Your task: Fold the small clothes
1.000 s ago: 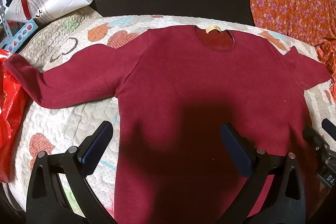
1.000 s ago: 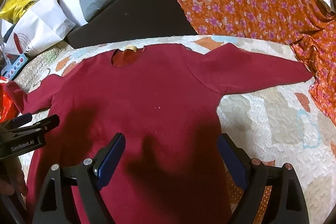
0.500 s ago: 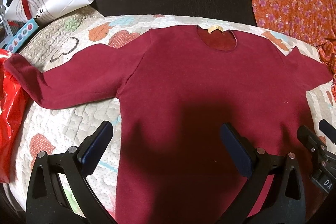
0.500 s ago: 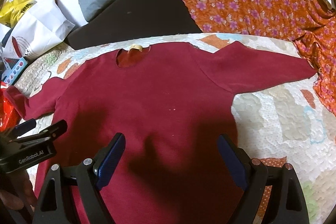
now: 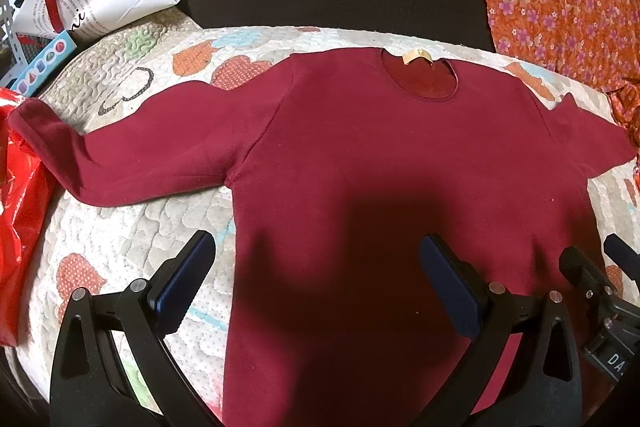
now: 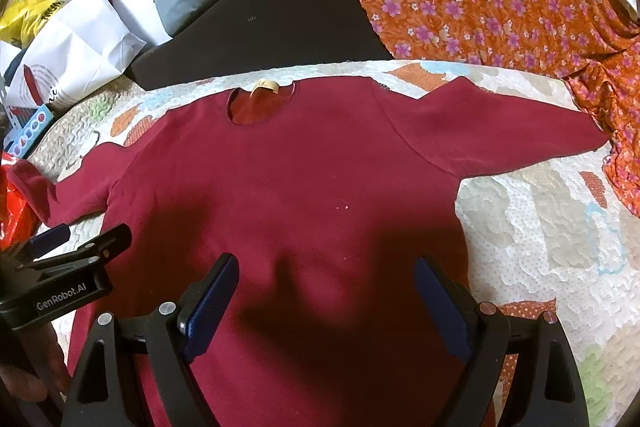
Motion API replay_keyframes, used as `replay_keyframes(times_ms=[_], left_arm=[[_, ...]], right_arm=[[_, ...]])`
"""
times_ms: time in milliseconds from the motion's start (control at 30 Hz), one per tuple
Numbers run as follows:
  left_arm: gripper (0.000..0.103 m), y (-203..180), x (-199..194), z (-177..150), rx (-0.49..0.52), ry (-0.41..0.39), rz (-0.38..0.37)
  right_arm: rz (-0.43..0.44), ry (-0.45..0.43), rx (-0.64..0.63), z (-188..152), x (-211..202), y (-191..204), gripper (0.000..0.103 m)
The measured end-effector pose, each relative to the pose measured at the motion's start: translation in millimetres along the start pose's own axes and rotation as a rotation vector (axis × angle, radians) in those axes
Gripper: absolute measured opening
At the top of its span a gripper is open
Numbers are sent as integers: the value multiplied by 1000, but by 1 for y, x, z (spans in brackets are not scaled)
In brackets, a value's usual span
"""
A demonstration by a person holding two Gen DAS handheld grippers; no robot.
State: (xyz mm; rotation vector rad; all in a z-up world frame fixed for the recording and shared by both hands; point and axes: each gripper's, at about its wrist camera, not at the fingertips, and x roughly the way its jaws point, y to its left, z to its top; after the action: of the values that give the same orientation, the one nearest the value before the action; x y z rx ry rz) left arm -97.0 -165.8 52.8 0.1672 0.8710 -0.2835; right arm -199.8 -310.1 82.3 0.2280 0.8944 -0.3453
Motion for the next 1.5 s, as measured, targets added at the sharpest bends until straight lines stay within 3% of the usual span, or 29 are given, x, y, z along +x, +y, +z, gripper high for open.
replay_keyframes(times_ms=[933, 1033, 1233, 1500], left_arm=[[102, 14, 5, 4, -44, 29, -17], [102, 29, 8, 7, -83, 53, -30], [102, 84, 8, 16, -211, 48, 20], [102, 204, 22, 30, -488, 6, 181]], right_arm=[[-3, 33, -5, 1, 10, 1, 89], [3, 37, -6, 4, 12, 2, 89], [43, 45, 2, 10, 17, 9, 89], [91, 80, -44, 7, 21, 22, 89]])
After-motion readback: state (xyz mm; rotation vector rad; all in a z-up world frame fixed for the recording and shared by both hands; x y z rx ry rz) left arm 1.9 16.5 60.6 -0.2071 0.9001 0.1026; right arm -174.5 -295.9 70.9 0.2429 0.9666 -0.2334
